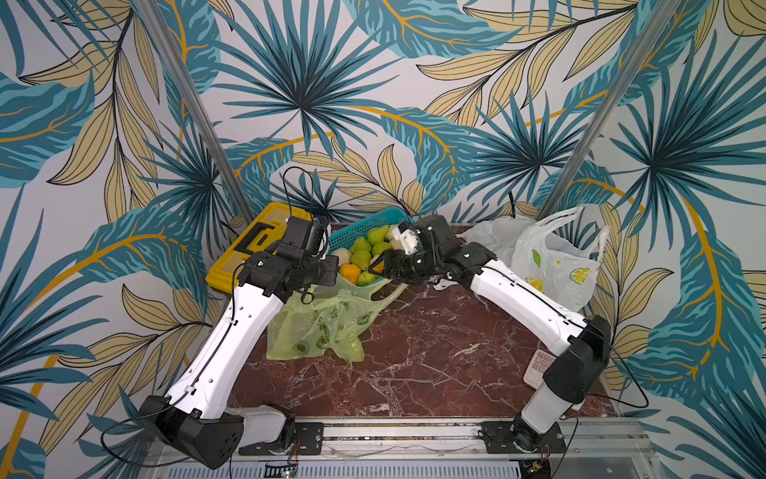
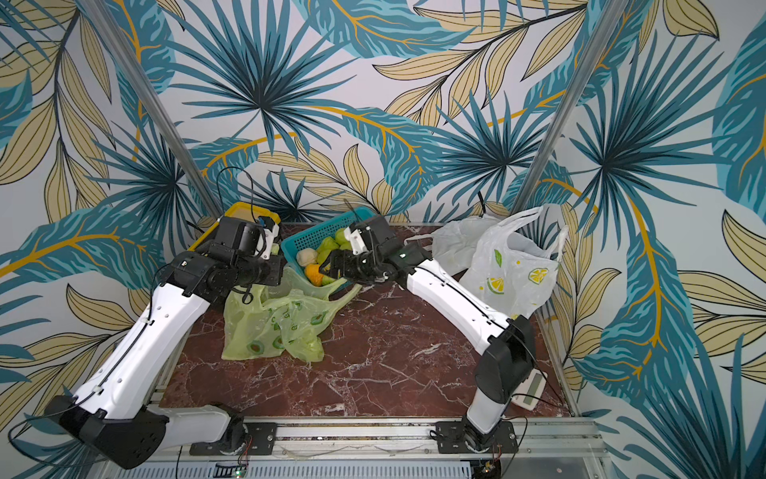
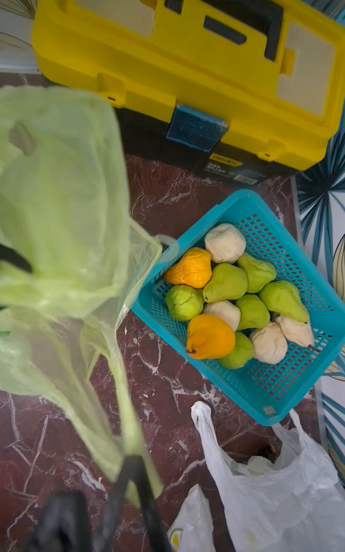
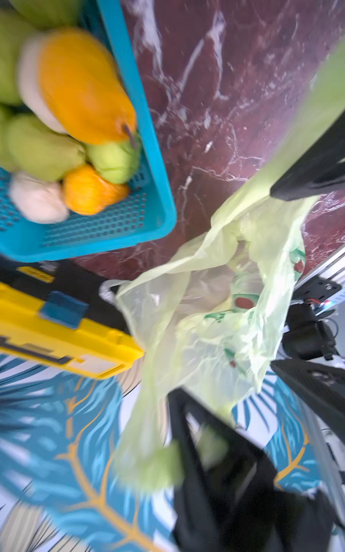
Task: Place the pears into plastic bags & tie knots
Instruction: Pick up the plastic bag from the corner of the board, then move the basket to the center of the board.
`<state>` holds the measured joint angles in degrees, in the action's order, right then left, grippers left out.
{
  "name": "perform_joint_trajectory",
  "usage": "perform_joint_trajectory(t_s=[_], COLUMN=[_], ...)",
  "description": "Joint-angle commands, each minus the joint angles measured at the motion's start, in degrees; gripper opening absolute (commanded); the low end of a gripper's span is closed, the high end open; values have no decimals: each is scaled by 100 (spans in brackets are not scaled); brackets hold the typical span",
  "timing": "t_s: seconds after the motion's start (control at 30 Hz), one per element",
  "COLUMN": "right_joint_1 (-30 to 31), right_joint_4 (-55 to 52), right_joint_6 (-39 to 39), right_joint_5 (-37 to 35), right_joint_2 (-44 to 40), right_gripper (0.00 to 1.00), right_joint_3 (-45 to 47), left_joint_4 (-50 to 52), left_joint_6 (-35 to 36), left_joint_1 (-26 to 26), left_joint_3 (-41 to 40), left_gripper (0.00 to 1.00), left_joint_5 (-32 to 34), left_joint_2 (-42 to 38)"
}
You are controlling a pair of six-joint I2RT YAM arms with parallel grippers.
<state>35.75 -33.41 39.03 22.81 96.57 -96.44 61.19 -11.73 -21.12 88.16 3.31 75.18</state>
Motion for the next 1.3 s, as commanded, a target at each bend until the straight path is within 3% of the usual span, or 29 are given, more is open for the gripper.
perform_joint_trajectory(t_s=[0.0,0.07,0.17,0.27,0.47,0.83,0.97,1.1,1.27], right_joint_1=[-252,-252,-262,-293,-288,-220,-251,-471,-734], right_joint_4=[-783,-1577,-2041,-2215,-2233,-2104,-2425,-2322,-2255], right_joint_6=[-258,-549,-713,-710,-297,-175,-311,-415,-662], right_joint_5=[-1181,-2242,-3074,-3260,-2895,-2559,-2771,-2911,-3638], right_joint_2=[421,1130,2088,2897,4077,5004,4929,4403,3573], right_gripper=[84,85,87,88,90,86,72,52,43], right_joint_3=[-450,-1298,-2369,-3299,-4409,-4505,-4581,-3873,-2706], left_joint_4=[25,30,33,29,17,-245,-463,-602,-605], left_joint_6=[290,392,579,735,963,787,671,662,794], left_joint_1=[21,41,183,399,453,337,268,97,-175], left_joint_3=[122,179,181,101,-18,72,18,6,25], left_gripper=[0,0,0,0,0,0,0,0,0], left_joint_5=[-354,-375,-338,-401,-1417,-2059,-2230,-2285,-2182], left_joint_2=[-8,23,-7,-239,-385,-11,0,86,203])
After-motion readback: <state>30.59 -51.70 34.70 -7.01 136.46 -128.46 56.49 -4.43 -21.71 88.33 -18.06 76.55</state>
